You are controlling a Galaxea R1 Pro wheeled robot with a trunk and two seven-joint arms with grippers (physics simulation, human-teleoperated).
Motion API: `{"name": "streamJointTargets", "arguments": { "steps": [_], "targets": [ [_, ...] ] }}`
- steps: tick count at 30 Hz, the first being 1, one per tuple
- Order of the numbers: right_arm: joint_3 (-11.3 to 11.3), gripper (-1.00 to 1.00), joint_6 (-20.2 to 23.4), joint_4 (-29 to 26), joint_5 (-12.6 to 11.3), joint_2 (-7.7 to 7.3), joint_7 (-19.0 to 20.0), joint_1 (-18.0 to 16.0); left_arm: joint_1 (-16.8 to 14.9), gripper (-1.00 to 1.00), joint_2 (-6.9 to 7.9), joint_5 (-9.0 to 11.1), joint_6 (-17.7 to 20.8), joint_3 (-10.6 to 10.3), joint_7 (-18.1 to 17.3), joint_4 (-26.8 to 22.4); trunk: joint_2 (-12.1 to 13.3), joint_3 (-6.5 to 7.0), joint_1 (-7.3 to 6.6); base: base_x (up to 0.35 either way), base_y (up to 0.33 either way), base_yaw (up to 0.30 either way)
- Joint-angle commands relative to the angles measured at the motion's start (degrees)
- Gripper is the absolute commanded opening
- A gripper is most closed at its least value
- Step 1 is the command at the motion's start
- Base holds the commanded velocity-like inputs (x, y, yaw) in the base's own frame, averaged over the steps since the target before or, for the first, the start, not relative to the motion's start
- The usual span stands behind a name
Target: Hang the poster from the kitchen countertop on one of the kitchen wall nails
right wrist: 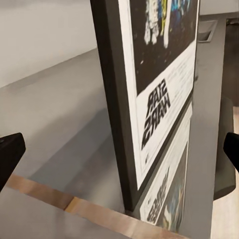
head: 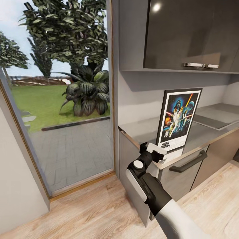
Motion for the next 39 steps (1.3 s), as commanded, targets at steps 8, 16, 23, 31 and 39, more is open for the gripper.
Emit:
{"name": "streamJointTargets", "arguments": {
  "steps": [8, 16, 23, 31, 39],
  "targets": [
    [0.1, 1.0, 0.0, 0.7, -0.2, -0.02, -0.3, -0.1, 0.0, 1.0, -0.01, 0.0, 0.1, 0.0, 0.0, -0.1, 0.0, -0.05, 0.0, 0.042, -0.039, 0.0],
    [0.1, 1.0, 0.0, 0.9, -0.2, -0.02, -0.3, -0.1, 0.0, 1.0, -0.01, 0.0, 0.0, 0.0, 0.0, -0.1, 0.0, -0.05, 0.0, 0.077, -0.071, 0.0],
    [0.1, 1.0, 0.0, 0.9, -0.2, -0.02, -0.3, -0.1, 0.0, 1.0, -0.01, 0.0, 0.0, 0.0, 0.0, -0.1, 0.0, -0.05, 0.0, 0.069, -0.056, 0.0],
    [0.1, 1.0, 0.0, 0.9, -0.2, -0.02, -0.3, -0.1, 0.0, 1.0, 0.0, 0.0, 0.0, 0.0, 0.0, -0.1, 0.0, -0.05, 0.0, 0.024, -0.02, 0.0],
    [0.1, 1.0, 0.0, 0.9, -0.3, -0.02, -0.3, -0.1, 0.0, 1.0, -0.01, 0.0, 0.0, 0.0, 0.0, -0.1, 0.0, -0.05, 0.0, 0.001, -0.001, 0.0]
  ]
}}
